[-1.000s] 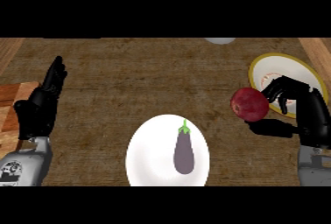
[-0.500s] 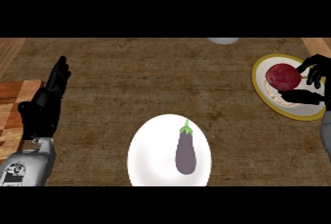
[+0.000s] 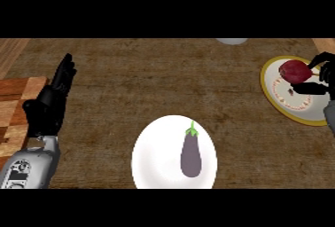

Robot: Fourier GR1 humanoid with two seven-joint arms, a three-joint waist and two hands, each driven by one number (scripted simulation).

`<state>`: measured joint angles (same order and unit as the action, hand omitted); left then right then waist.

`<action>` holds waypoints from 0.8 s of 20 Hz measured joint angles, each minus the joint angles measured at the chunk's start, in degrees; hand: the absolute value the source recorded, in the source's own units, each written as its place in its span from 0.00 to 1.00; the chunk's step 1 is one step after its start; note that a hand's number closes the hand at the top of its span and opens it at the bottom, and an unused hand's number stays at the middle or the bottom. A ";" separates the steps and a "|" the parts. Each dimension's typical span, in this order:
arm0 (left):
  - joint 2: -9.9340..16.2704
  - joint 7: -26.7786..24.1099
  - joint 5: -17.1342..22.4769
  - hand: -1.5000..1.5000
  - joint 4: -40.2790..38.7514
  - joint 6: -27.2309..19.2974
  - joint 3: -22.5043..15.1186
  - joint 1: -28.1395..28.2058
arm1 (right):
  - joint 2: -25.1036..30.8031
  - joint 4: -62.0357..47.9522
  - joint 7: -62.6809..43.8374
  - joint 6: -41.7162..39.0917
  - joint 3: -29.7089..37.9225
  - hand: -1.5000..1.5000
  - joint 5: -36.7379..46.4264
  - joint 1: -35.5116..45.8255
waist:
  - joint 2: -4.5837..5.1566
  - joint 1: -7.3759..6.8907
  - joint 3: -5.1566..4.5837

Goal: Pick the pear from the plate and place it in the bowl

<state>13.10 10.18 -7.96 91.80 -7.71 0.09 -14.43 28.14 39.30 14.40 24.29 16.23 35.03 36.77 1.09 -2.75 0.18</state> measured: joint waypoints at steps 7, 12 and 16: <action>-0.31 -0.66 -0.53 0.50 -0.86 0.16 -0.32 -0.70 | 1.25 -14.33 7.51 -6.21 4.81 0.00 -4.95 5.61 | 0.46 -0.76 0.13; -0.66 -0.09 -0.97 0.50 -0.20 0.01 -0.73 -0.79 | 2.01 -19.33 15.17 -10.29 8.77 0.00 -9.14 7.60 | 0.54 -1.02 0.19; -0.35 -0.01 -0.82 0.50 -0.32 0.25 -0.15 -0.82 | 4.15 -22.28 19.29 -12.95 11.95 0.00 -12.08 8.98 | 0.43 -0.71 0.16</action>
<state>12.75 10.17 -8.79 91.47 -7.46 -0.05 -15.25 32.29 17.02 33.69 11.33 28.18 22.95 45.75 1.52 -3.47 0.35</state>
